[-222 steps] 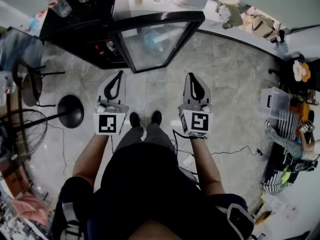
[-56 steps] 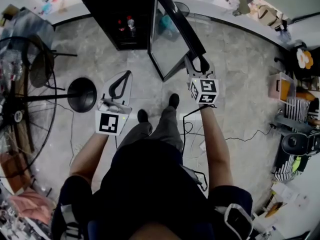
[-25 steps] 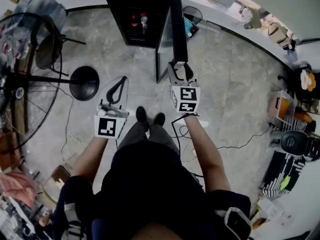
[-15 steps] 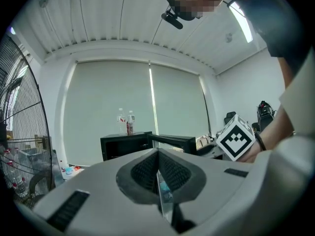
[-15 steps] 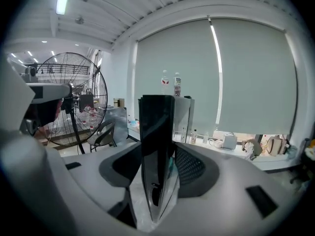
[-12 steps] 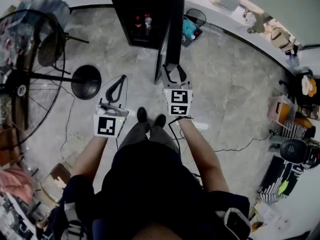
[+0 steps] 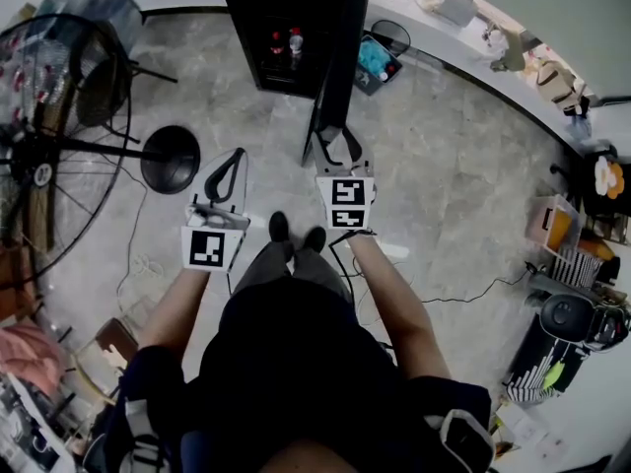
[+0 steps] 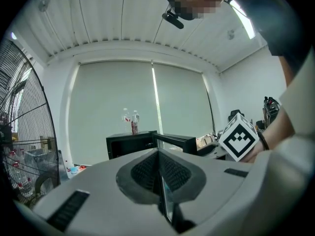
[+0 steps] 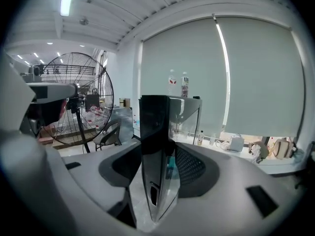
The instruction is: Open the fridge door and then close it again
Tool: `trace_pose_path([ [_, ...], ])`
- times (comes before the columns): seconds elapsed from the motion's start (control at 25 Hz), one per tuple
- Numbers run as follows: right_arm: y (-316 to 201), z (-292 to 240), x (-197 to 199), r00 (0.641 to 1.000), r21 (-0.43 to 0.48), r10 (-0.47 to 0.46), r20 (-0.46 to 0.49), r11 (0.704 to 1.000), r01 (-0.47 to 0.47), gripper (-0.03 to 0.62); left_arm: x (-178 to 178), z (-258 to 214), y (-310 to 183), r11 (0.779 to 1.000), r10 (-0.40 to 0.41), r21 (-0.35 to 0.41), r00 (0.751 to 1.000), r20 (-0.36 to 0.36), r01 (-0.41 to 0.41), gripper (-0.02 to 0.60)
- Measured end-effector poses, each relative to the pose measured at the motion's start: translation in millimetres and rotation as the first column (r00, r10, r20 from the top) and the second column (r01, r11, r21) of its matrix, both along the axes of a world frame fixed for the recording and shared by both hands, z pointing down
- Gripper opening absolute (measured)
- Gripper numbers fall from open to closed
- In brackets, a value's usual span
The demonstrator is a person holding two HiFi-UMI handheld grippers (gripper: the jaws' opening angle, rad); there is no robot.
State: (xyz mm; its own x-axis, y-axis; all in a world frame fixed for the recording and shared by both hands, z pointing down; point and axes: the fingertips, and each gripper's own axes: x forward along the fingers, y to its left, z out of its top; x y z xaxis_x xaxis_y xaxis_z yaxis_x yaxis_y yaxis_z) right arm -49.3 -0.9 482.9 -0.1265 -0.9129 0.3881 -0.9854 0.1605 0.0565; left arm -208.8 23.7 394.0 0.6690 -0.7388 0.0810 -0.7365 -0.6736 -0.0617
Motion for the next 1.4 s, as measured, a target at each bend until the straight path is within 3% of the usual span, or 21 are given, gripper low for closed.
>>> trace_pose_path([
  [0.48, 15, -7, 15, 0.964, -0.007, -0.202, -0.171, 0.979, 0.204, 0.228, 6, -1, 5, 1.0, -0.007, 0.011, 0.999, 0.038, 0.006, 0.023],
  [0.6, 17, -17, 22, 0.931, 0.004, -0.257, -0.26, 0.964, 0.267, 0.227, 6, -2, 5, 1.0, -0.01, 0.015, 0.999, 0.052, 0.009, 0.023],
  [0.76, 19, -30, 31, 0.853, 0.016, -0.335, -0.4, 0.928, 0.372, 0.234, 7, -2, 8, 1.0, -0.018, 0.018, 0.998, 0.06, 0.017, 0.023],
  [0.92, 20, -38, 32, 0.732, -0.02, -0.434, -0.526, 0.866, 0.499, 0.247, 7, -2, 10, 0.999, -0.037, 0.018, 0.997, 0.06, 0.036, 0.023],
  [1.12, 19, -40, 42, 0.453, -0.135, -0.509, -0.732, 0.759, 0.636, 0.261, 3, -2, 12, 0.998, -0.057, 0.015, 0.996, 0.075, 0.056, 0.023],
  [1.4, -1, -57, 46, 0.132, -0.234, -0.469, -0.873, 0.642, 0.73, 0.313, 0, -3, 22, 0.996, -0.092, 0.014, 0.992, 0.082, 0.091, 0.023],
])
